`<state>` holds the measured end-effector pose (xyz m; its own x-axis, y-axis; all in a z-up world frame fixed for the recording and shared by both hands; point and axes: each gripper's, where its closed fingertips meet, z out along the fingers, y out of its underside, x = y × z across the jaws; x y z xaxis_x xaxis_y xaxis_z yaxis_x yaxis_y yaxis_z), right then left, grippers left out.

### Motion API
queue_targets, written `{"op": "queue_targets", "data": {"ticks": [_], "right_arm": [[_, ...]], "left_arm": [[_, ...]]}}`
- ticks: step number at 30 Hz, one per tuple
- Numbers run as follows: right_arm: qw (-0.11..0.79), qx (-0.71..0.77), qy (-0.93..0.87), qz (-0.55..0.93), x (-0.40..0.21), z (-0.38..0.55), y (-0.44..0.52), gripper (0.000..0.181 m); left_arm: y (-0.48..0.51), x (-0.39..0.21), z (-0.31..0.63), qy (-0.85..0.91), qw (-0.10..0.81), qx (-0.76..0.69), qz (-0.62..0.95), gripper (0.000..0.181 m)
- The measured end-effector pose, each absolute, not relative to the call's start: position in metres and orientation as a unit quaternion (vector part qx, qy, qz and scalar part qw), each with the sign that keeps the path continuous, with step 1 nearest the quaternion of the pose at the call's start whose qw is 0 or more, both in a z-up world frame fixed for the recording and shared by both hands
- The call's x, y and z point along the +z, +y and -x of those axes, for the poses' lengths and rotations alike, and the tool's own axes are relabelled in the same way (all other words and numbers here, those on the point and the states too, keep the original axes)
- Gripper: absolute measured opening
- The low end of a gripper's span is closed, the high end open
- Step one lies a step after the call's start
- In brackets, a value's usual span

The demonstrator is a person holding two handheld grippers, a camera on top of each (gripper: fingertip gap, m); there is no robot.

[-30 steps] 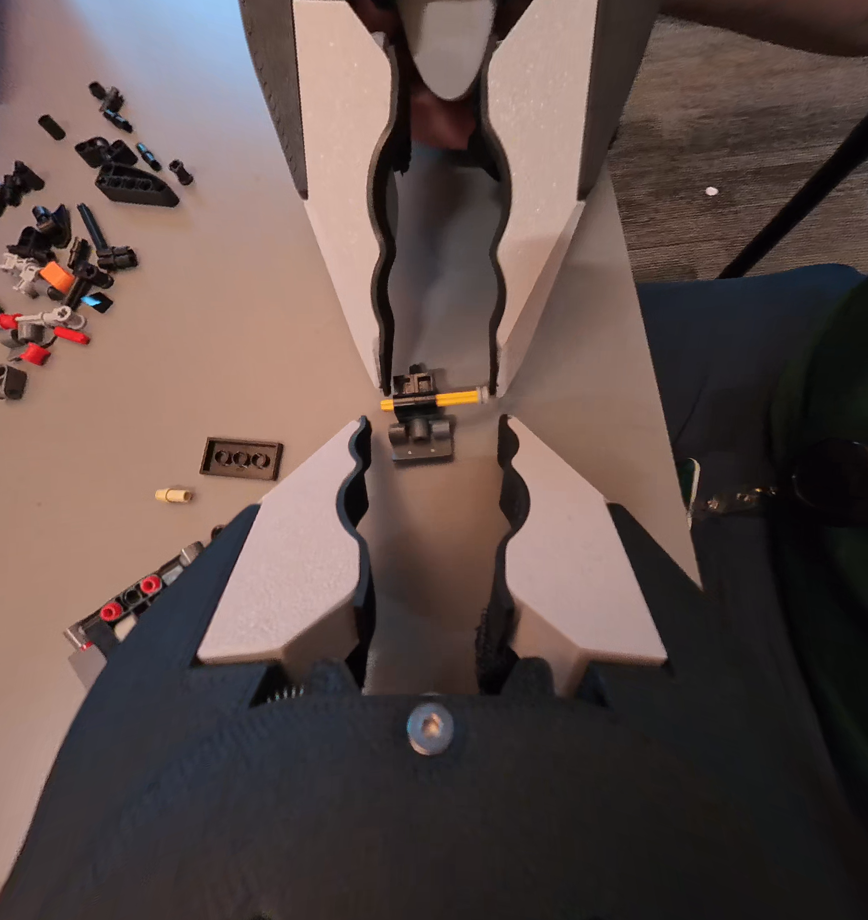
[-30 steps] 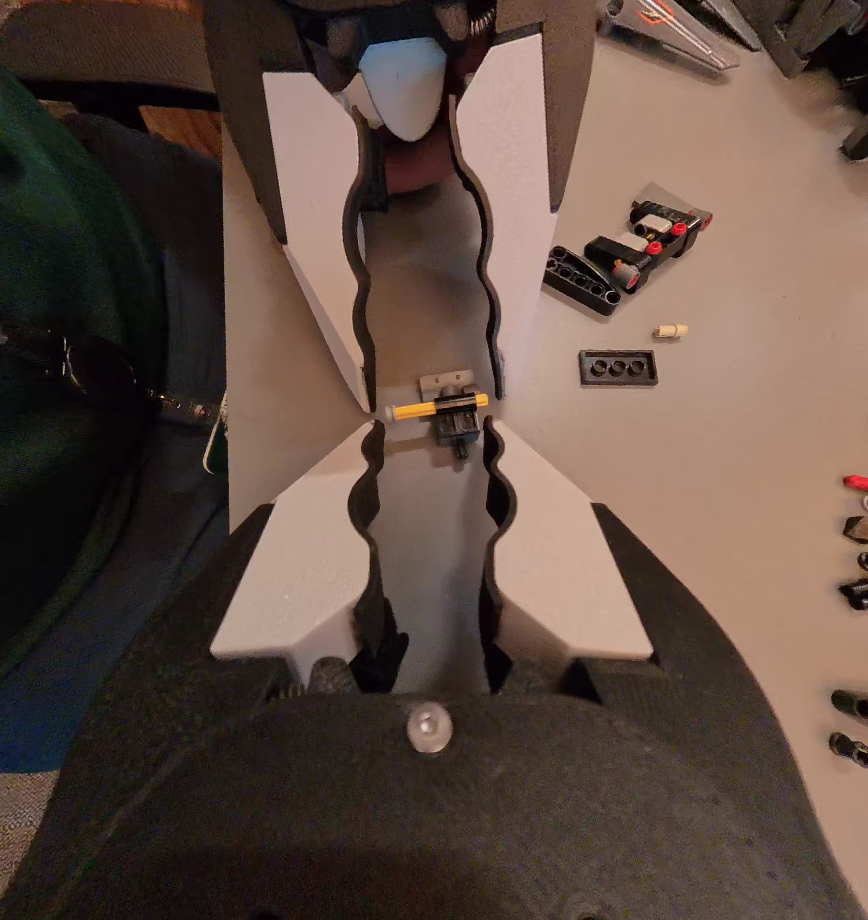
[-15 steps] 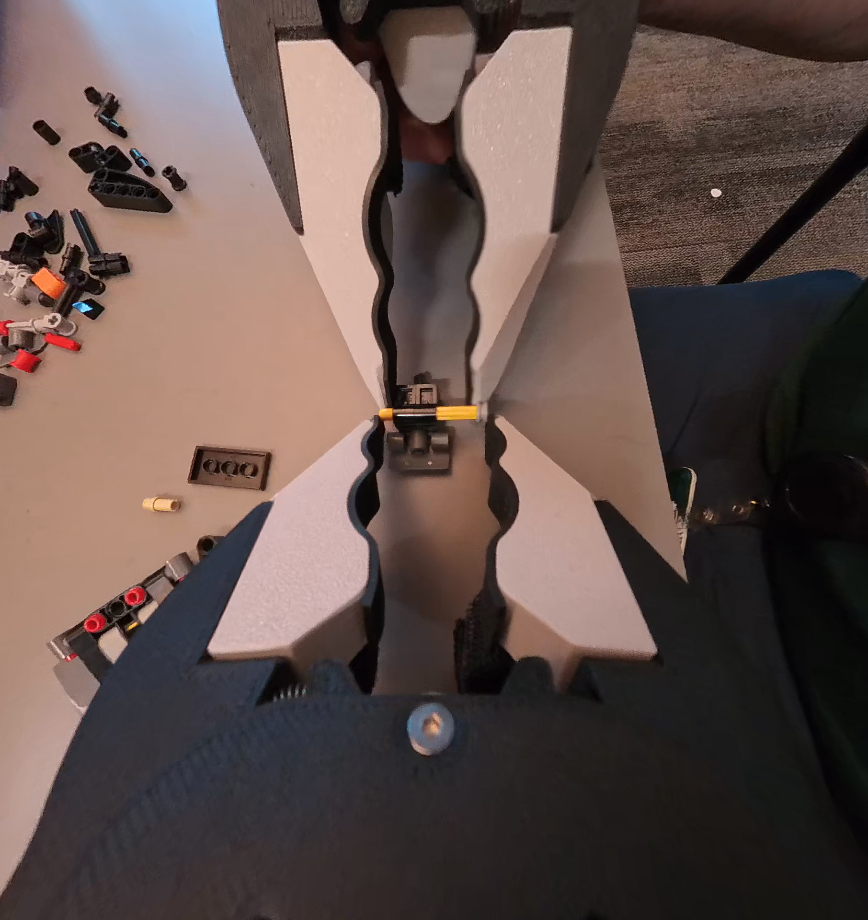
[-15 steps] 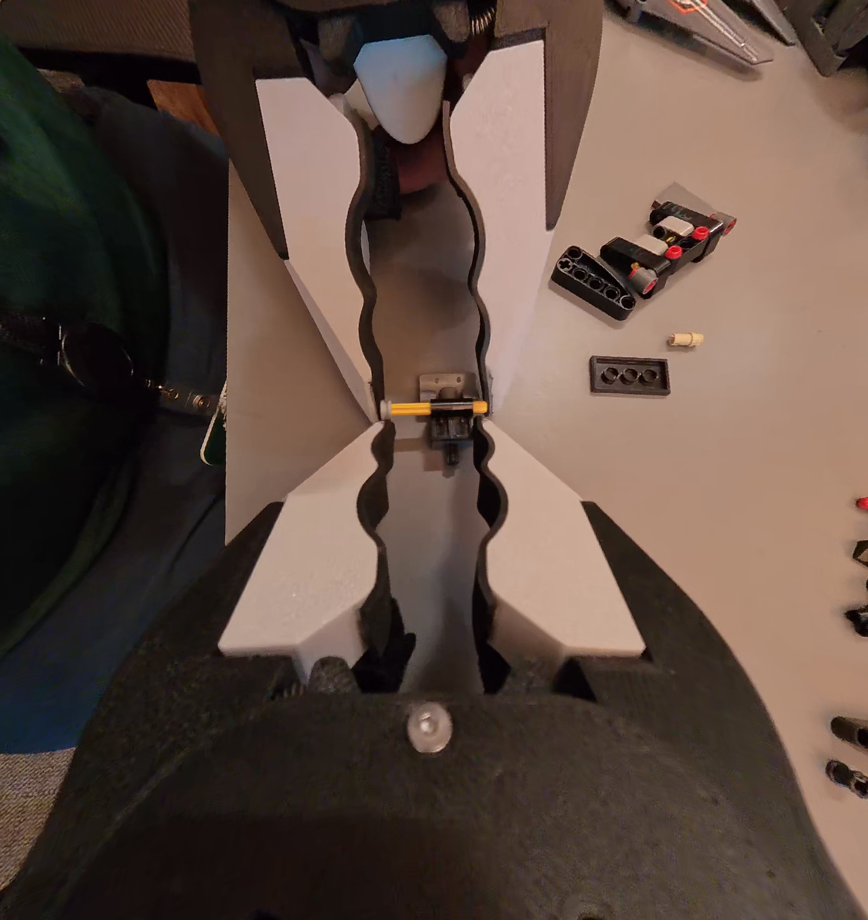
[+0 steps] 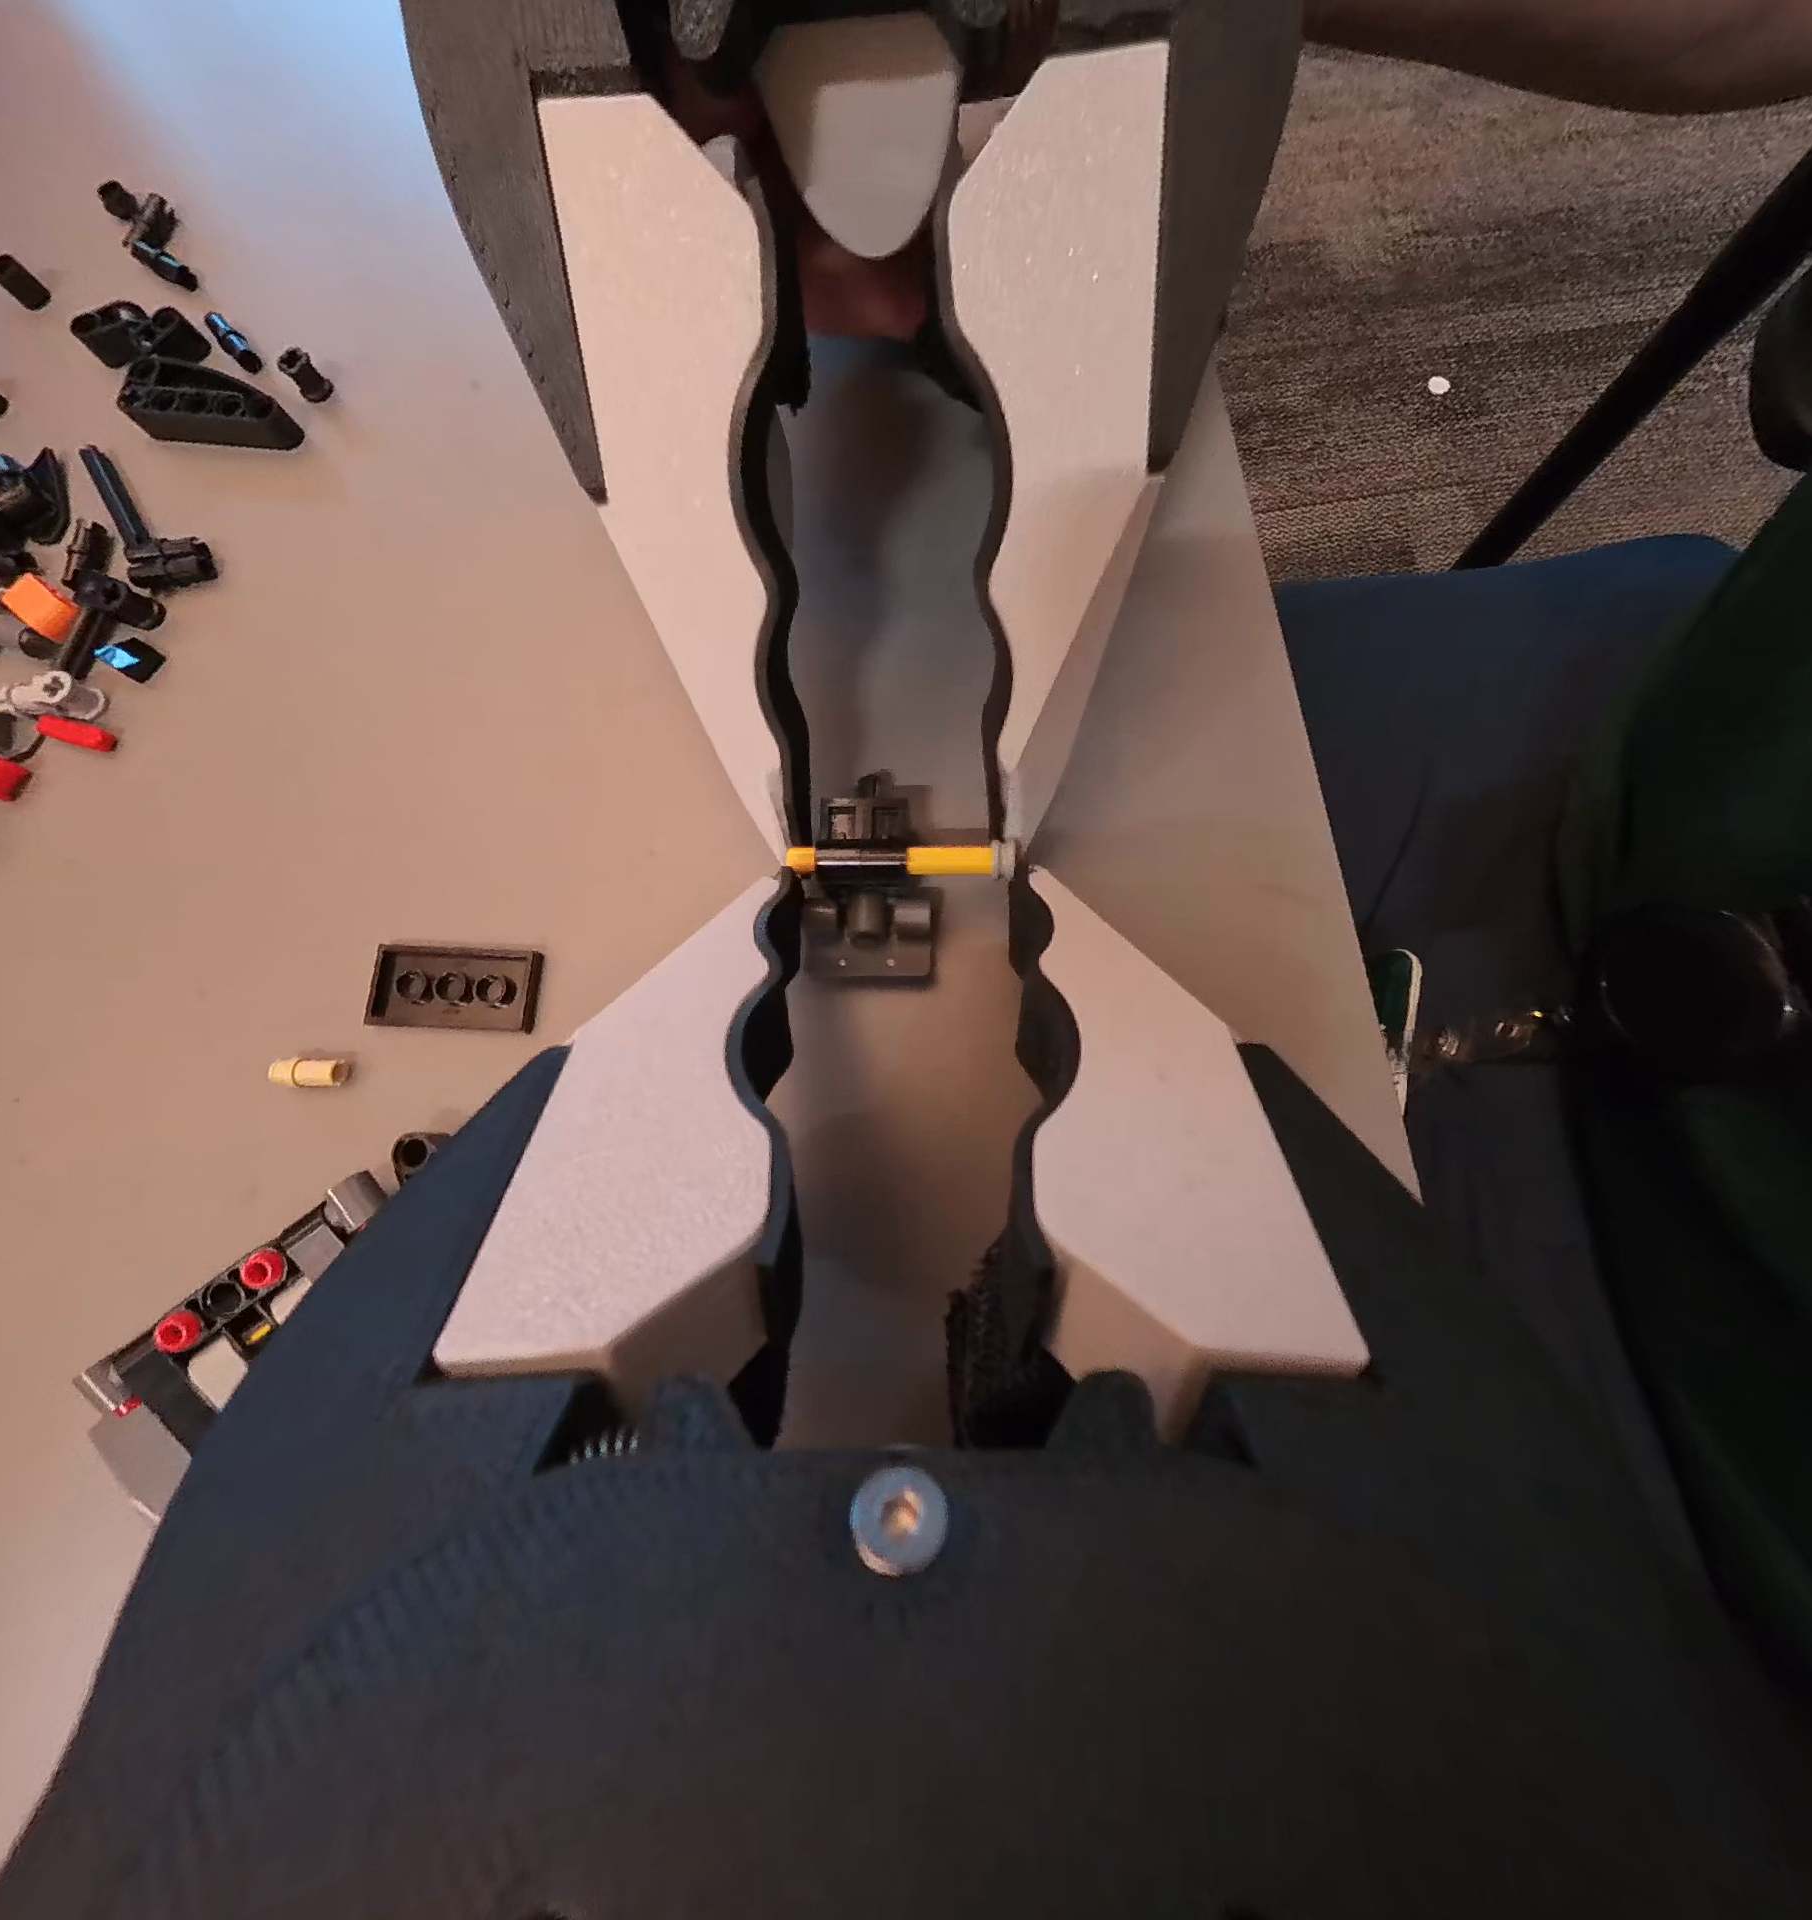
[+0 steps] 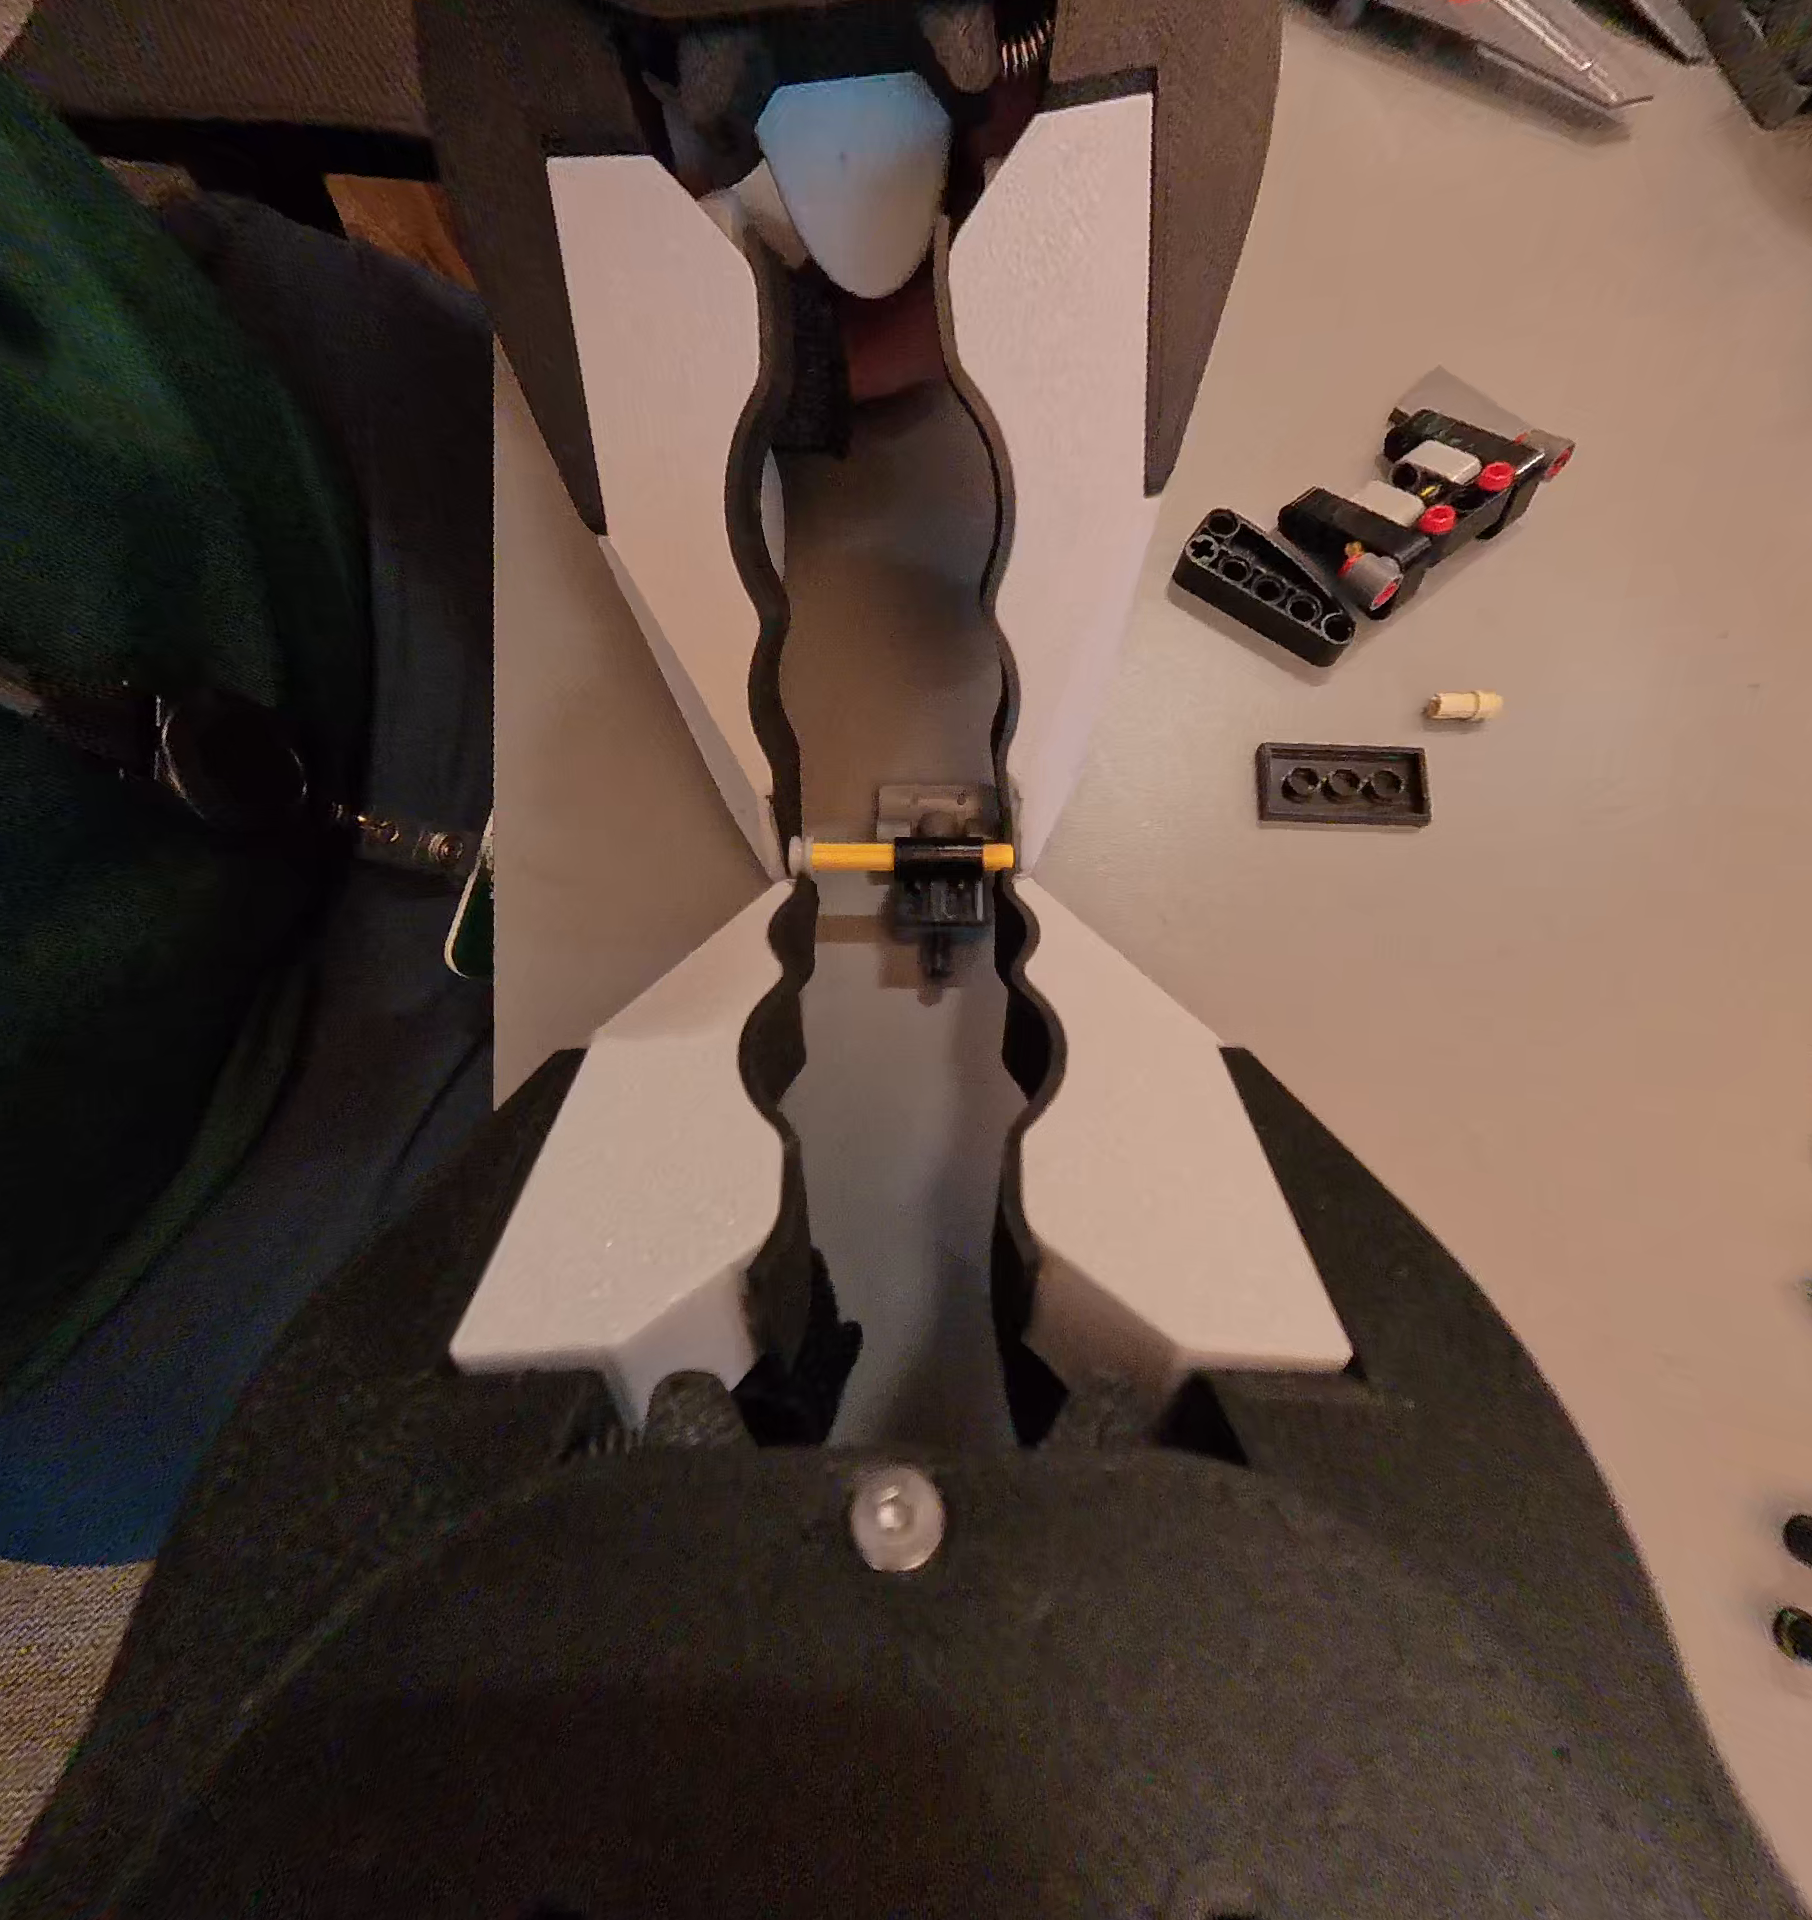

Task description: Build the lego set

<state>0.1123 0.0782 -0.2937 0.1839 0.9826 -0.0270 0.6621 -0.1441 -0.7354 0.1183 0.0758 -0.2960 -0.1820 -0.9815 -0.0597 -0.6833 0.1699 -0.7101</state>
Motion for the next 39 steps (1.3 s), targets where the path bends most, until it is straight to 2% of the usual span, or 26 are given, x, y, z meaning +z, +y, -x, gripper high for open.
{"op": "queue_targets", "data": {"ticks": [5, 28, 39], "right_arm": [[0.294, 0.272, -0.579, 0.71, -0.2935, -0.1122, 0.0757, 0.038], [0.294, 0.265, -0.576, 0.715, -0.2918, -0.1098, 0.0746, 0.041], [0.292, 0.261, -0.574, 0.719, -0.2932, -0.1072, 0.0735, 0.035]], "left_arm": [[0.0744, -0.2966, -0.1175, 0.721, 0.263, -0.279, 0.577, 0.04], [0.0753, -0.2951, -0.113, 0.736, 0.253, -0.271, 0.567, 0.048], [0.0748, -0.2972, -0.115, 0.734, 0.255, -0.269, 0.569, 0.039]]}}
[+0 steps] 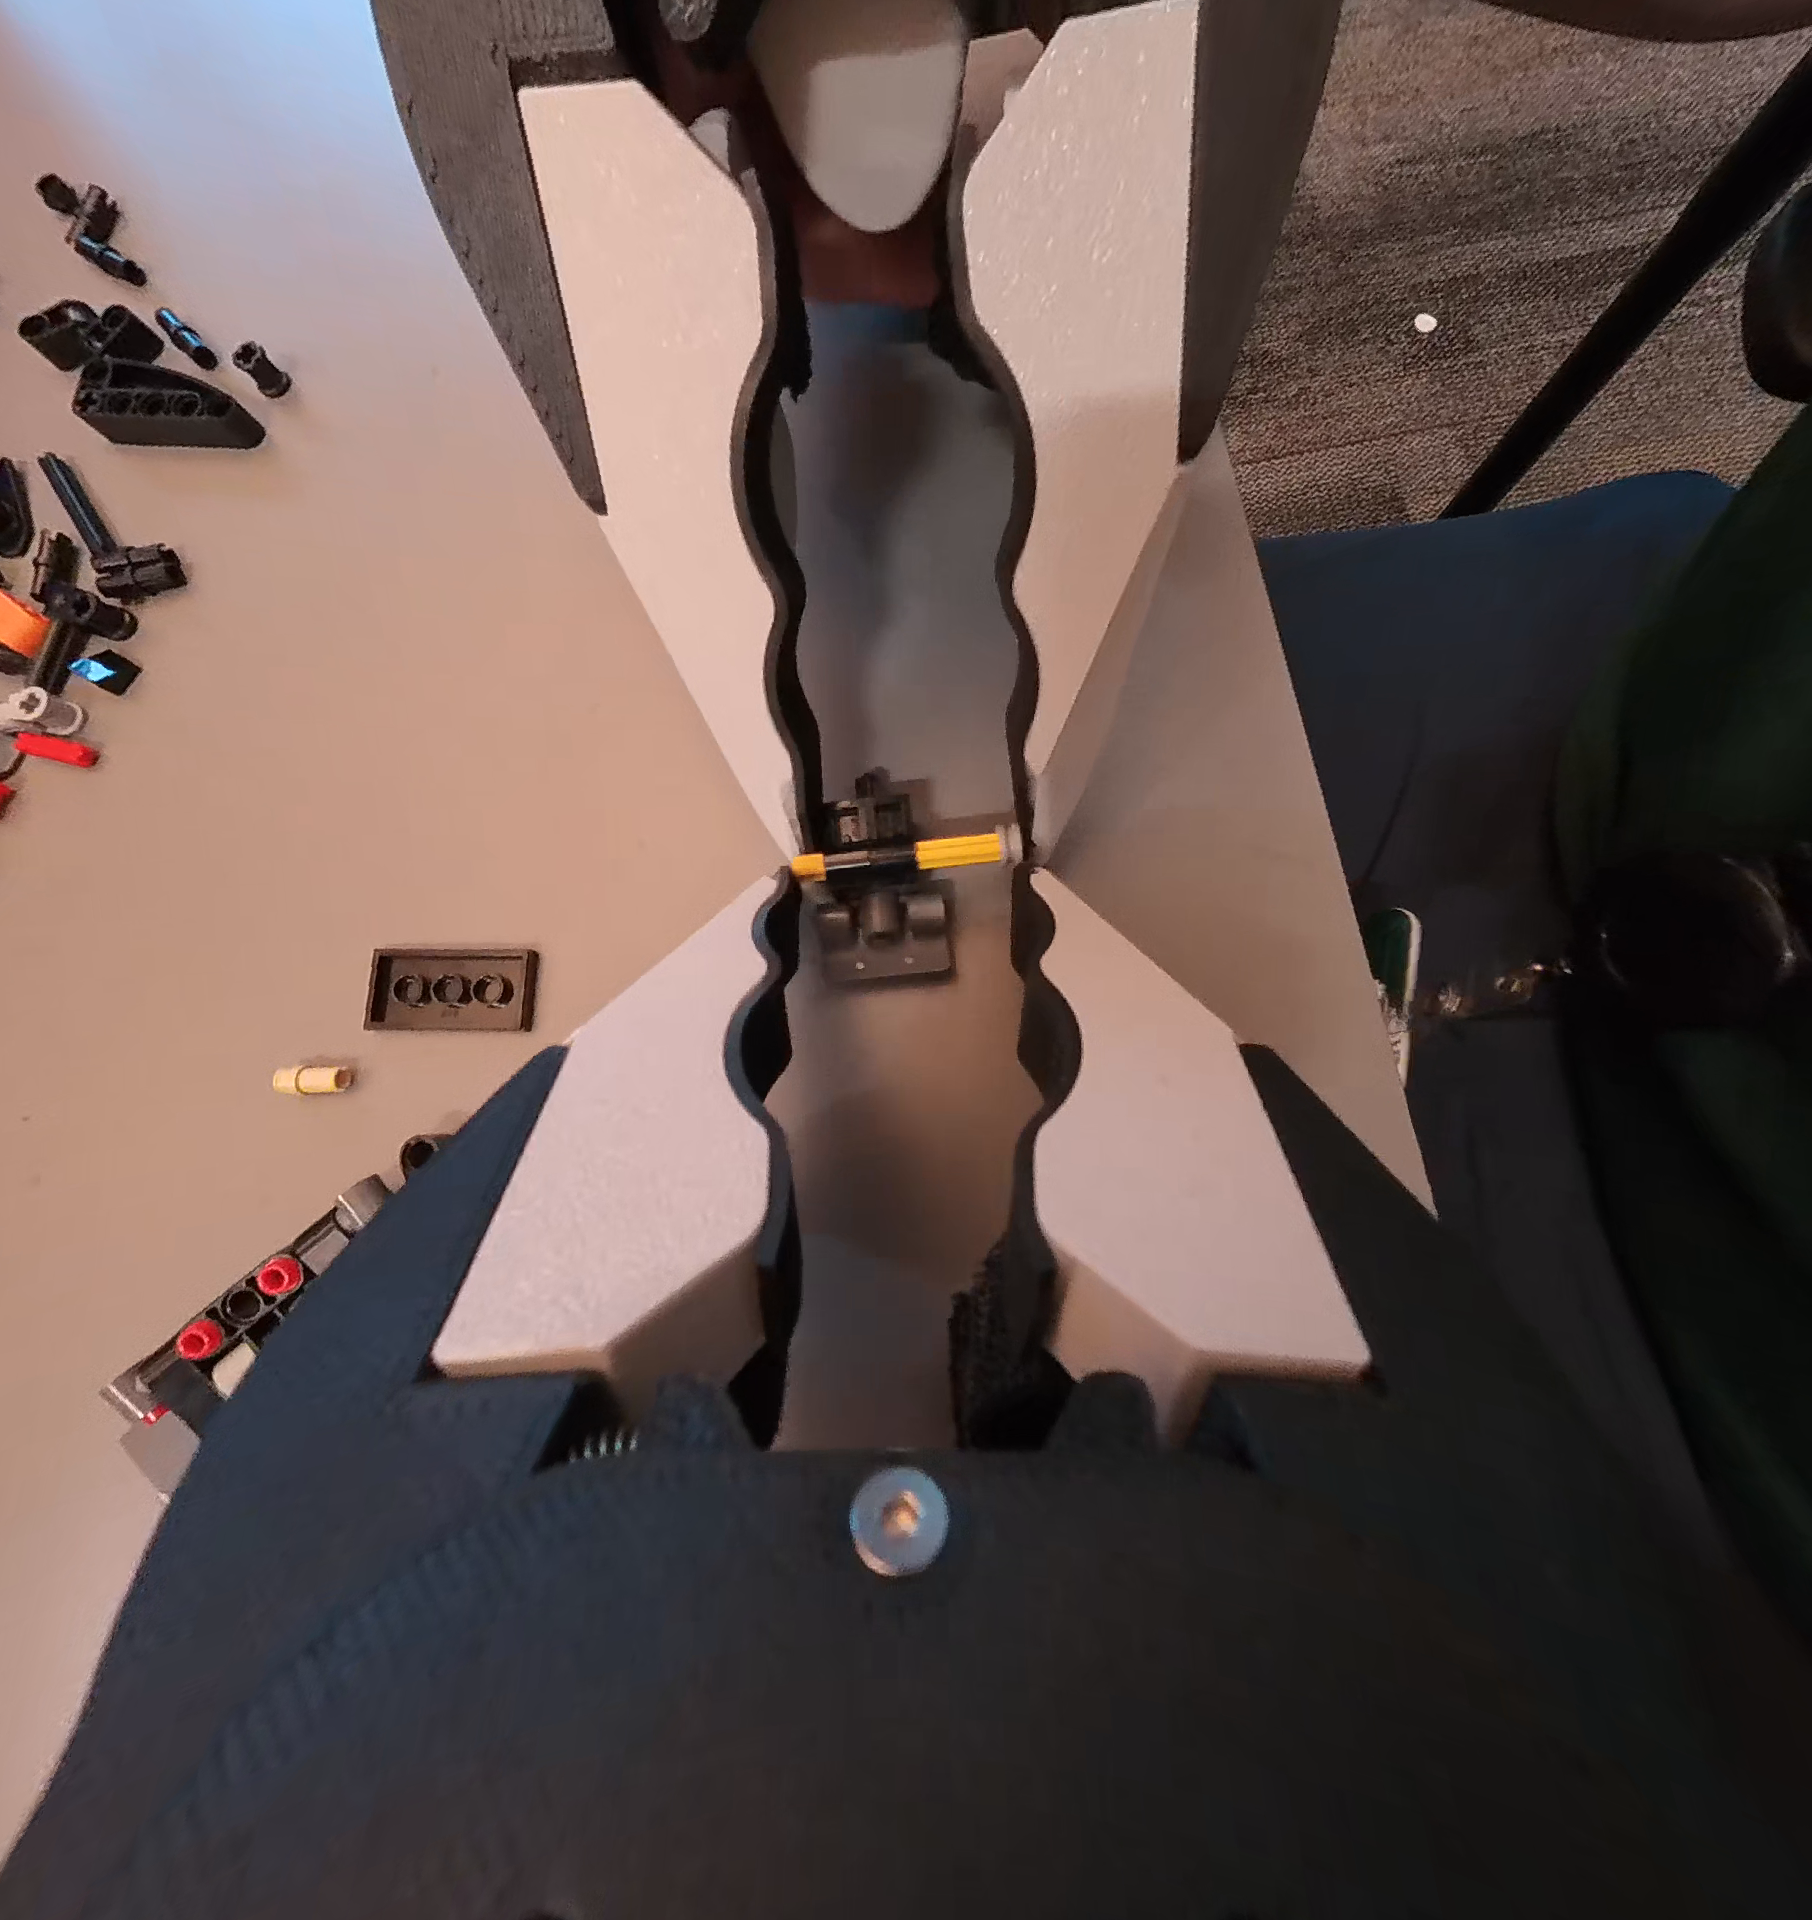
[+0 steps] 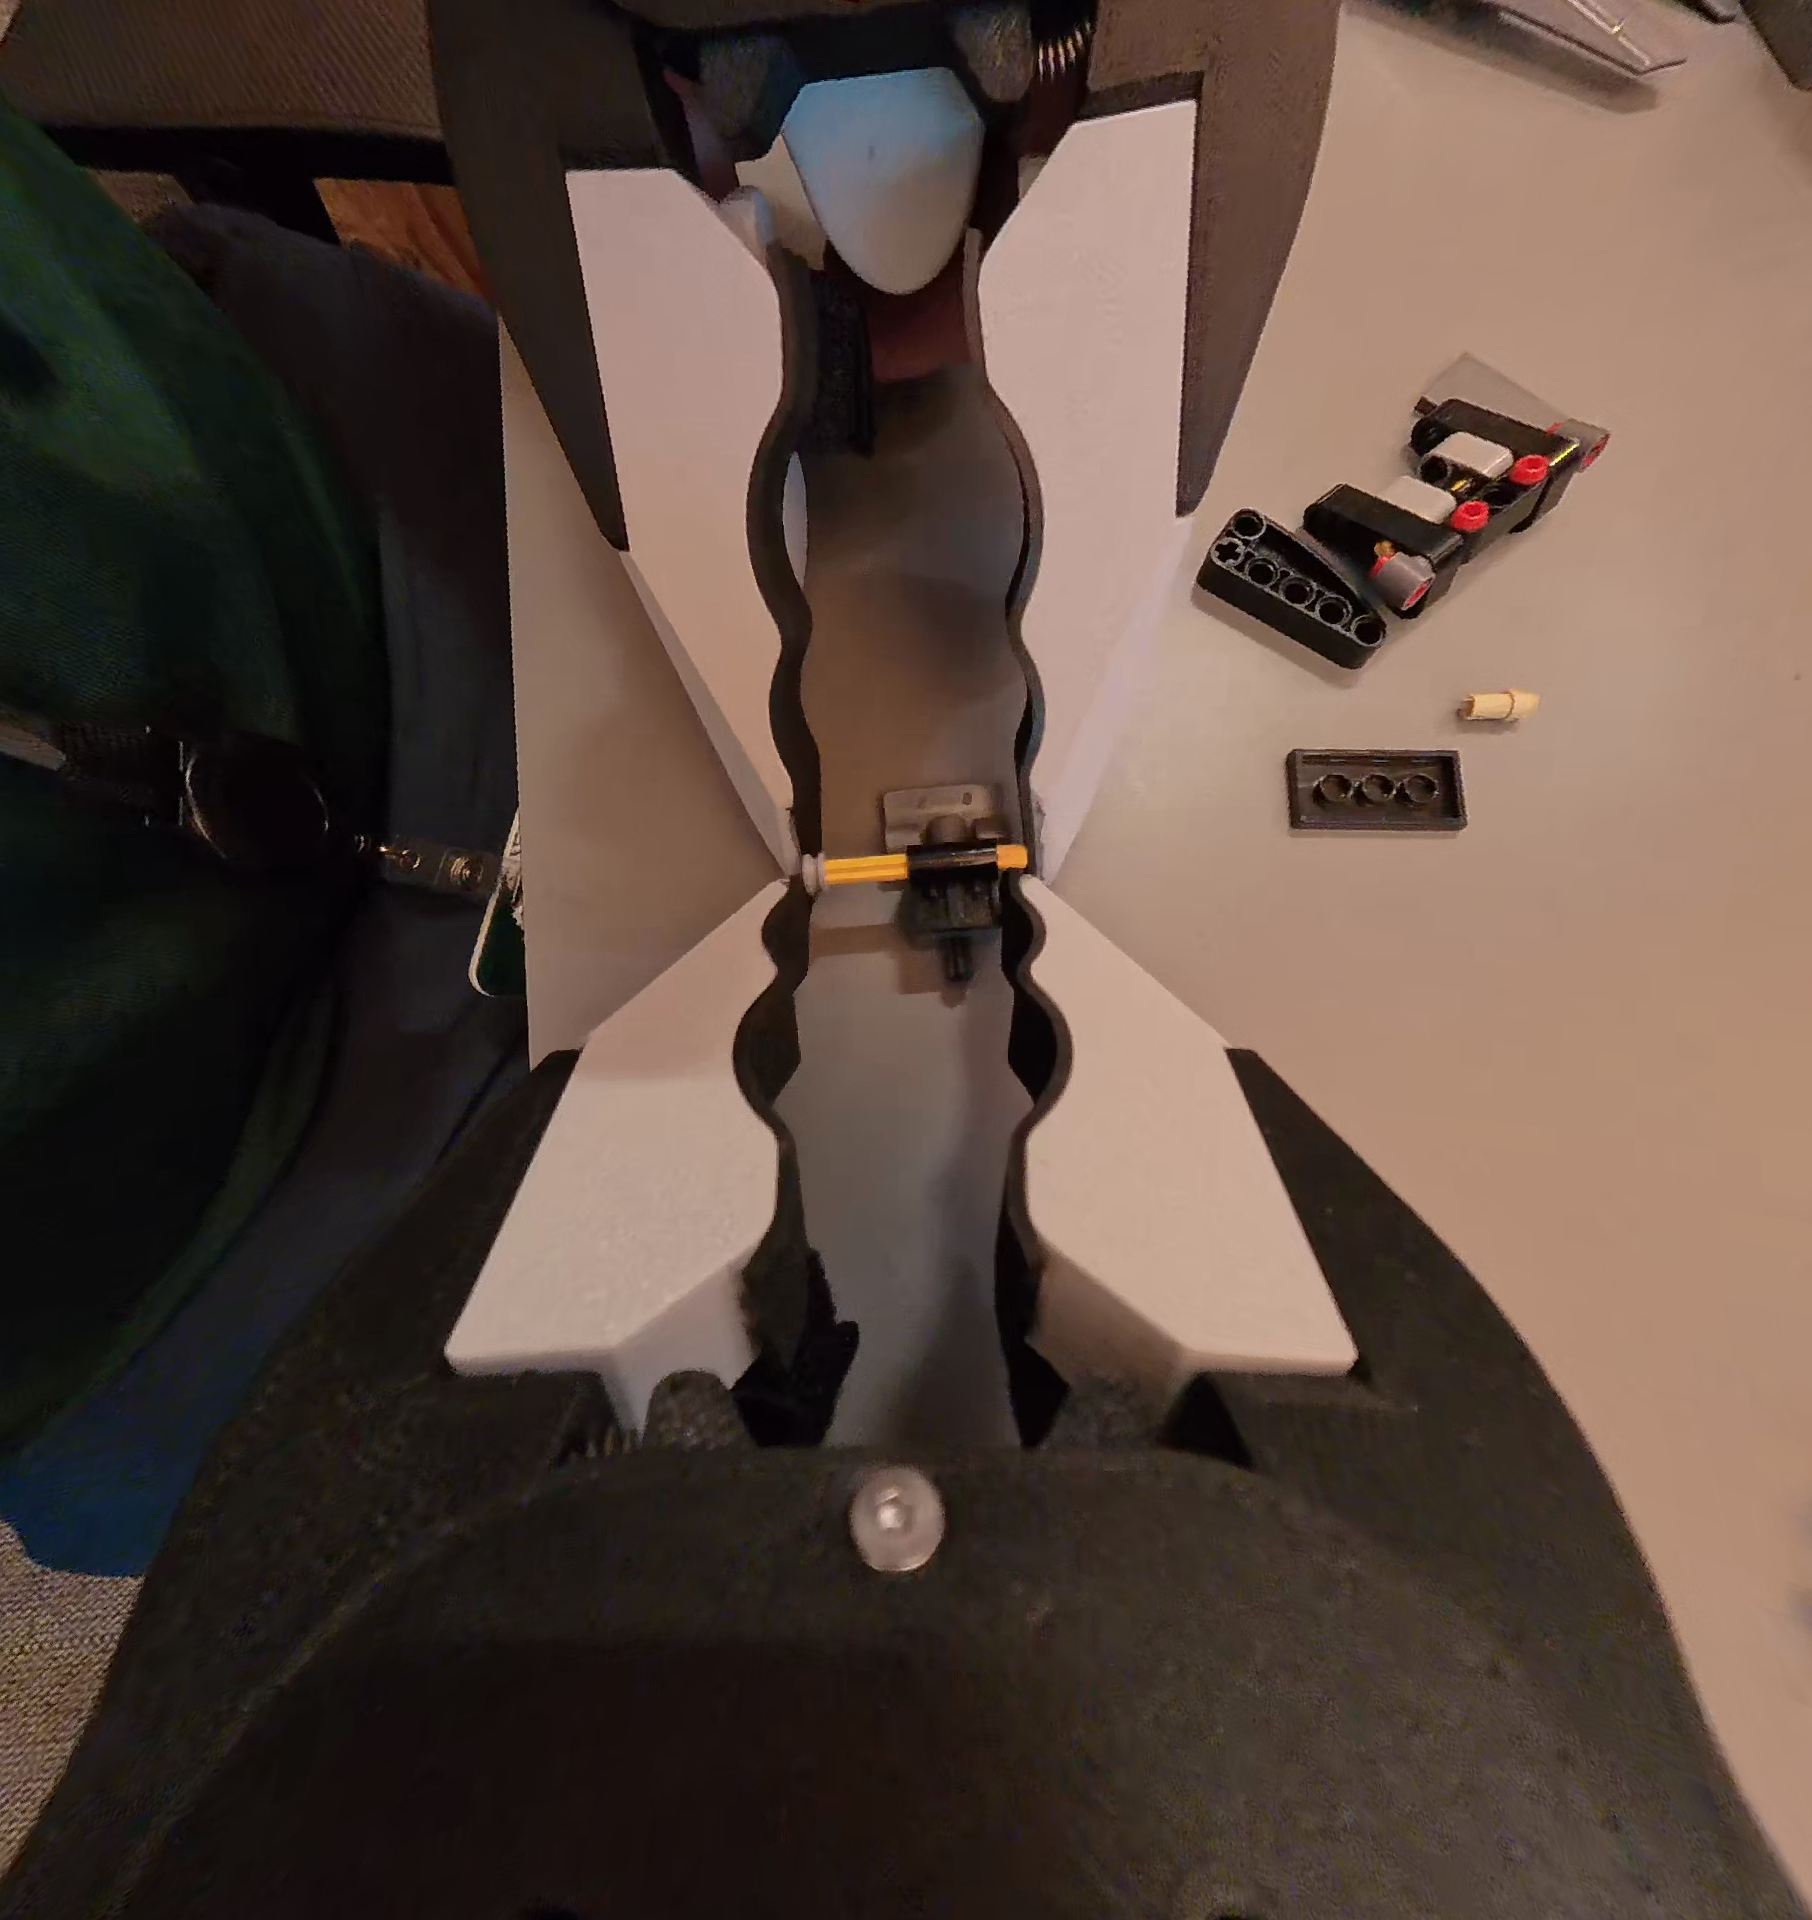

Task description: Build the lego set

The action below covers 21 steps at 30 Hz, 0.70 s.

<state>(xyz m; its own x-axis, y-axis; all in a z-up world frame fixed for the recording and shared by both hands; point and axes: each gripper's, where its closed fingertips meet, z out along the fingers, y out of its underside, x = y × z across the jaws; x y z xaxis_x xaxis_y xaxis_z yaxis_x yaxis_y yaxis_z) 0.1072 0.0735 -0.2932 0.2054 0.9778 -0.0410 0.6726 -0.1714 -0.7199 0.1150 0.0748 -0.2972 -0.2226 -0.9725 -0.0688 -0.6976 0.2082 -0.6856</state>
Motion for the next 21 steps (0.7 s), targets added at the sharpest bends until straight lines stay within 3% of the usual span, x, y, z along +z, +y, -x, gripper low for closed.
{"op": "queue_targets", "data": {"ticks": [21], "right_arm": [[0.285, 0.265, -0.584, 0.712, -0.2946, -0.107, 0.071, 0.033]], "left_arm": [[0.0725, -0.2974, -0.1151, 0.739, 0.243, -0.272, 0.566, 0.04]]}}
